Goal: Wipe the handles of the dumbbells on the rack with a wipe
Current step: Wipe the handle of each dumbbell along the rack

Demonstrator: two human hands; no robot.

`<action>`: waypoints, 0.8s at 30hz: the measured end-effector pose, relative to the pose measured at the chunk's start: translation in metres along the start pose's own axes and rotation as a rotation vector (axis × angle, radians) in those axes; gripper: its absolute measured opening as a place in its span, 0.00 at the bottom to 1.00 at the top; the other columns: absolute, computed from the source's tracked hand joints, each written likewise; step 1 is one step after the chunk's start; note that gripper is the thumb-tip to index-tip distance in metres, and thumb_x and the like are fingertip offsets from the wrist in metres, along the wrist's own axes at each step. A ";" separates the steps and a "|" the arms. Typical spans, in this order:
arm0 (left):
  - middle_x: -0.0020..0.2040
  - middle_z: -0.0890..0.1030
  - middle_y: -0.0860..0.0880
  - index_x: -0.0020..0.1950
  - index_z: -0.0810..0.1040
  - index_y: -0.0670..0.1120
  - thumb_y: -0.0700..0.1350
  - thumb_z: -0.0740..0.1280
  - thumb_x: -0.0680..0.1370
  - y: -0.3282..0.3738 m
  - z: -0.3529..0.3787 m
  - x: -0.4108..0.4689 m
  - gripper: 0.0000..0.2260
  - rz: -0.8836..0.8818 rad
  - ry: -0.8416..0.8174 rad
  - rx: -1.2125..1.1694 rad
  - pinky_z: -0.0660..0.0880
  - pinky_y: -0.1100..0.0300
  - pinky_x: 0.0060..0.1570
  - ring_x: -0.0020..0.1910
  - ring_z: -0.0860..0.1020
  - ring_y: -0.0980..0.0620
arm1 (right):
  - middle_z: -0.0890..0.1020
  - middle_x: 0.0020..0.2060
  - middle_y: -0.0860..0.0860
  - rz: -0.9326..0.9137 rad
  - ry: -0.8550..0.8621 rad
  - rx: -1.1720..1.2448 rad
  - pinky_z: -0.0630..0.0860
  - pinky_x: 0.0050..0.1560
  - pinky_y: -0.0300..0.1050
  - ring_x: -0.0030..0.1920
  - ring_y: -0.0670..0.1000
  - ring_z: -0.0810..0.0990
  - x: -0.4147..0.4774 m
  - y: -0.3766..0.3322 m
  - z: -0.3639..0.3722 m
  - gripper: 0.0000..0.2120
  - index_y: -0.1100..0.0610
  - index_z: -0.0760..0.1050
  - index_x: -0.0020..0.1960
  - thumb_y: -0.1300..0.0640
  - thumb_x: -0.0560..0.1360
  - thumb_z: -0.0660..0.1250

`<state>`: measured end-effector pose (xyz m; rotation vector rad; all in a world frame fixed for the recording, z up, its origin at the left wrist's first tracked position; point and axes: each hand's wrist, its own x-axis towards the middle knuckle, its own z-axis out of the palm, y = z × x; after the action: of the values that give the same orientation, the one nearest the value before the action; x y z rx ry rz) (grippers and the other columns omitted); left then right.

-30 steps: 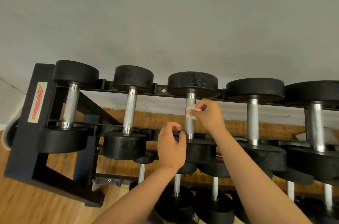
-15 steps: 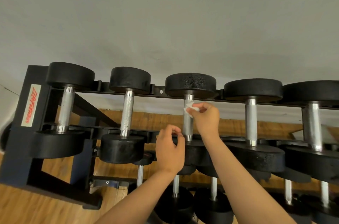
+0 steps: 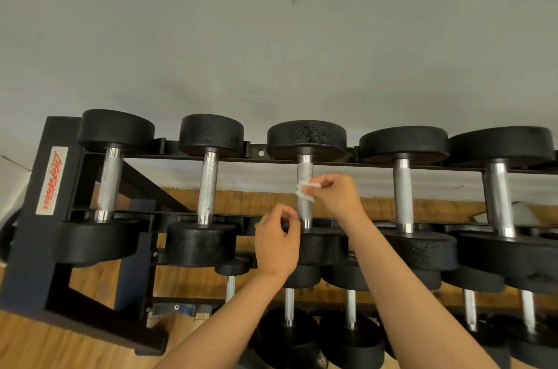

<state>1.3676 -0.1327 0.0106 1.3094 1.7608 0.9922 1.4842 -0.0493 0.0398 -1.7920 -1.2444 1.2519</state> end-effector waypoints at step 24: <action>0.43 0.78 0.57 0.54 0.82 0.48 0.42 0.74 0.73 0.032 -0.041 0.021 0.10 0.469 -0.245 0.124 0.72 0.71 0.44 0.42 0.75 0.58 | 0.84 0.41 0.48 -0.348 -0.024 0.114 0.79 0.51 0.42 0.46 0.45 0.83 -0.068 0.022 -0.014 0.05 0.53 0.79 0.49 0.59 0.74 0.71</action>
<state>1.3401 -0.1134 0.0551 1.8925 1.3749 0.9262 1.4975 -0.1206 0.0495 -1.4098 -1.3972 1.1222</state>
